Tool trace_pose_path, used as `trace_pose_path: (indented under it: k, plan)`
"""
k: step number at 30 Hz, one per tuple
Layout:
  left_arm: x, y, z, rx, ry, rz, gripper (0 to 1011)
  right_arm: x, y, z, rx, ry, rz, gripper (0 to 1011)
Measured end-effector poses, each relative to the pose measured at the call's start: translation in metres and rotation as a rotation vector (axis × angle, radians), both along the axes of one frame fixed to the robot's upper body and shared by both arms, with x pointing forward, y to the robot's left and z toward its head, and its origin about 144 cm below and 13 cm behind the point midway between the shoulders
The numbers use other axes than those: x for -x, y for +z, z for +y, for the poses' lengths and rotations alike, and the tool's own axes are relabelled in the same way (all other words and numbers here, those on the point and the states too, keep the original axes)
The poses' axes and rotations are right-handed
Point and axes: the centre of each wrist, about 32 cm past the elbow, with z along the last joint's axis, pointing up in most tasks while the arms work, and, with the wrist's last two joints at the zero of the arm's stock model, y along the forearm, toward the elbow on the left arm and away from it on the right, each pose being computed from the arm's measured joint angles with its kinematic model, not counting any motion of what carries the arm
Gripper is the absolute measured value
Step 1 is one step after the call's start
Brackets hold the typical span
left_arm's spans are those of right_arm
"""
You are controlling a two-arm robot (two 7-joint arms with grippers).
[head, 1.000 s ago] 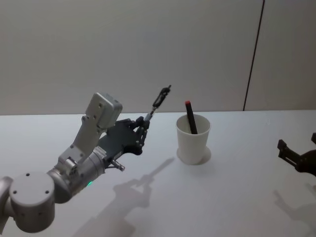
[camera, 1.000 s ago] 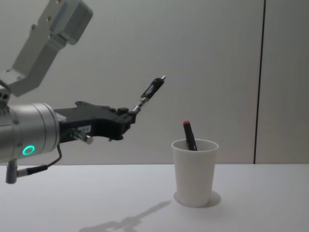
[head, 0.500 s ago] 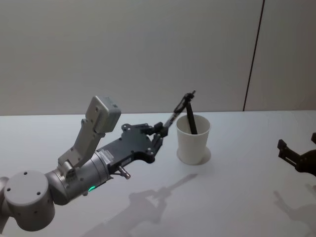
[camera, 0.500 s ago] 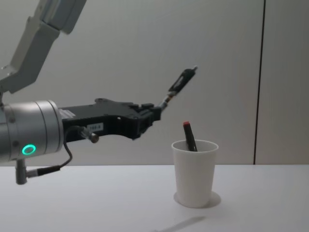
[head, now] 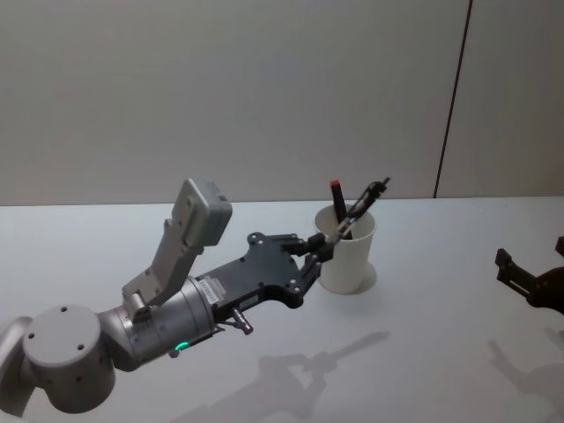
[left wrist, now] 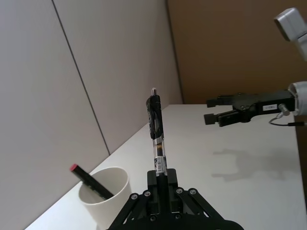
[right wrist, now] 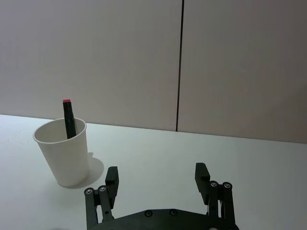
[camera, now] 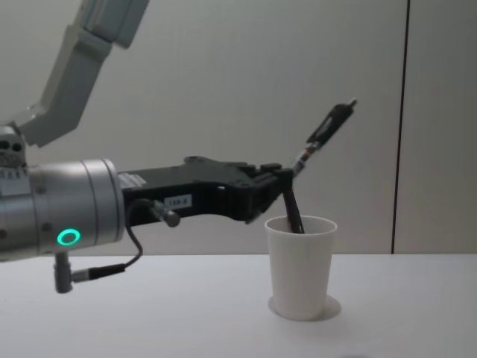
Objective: Place the pen into the pen holder.
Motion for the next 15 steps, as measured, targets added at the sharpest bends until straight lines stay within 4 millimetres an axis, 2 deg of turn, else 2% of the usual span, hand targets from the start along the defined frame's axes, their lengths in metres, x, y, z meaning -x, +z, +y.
trace_pose_path:
  k: [15]
  plan:
    - [-0.008, 0.001, -0.019, -0.011, -0.043, 0.004, 125, 0.000, 0.000, 0.000, 0.000, 0.000, 0.000, 1001]
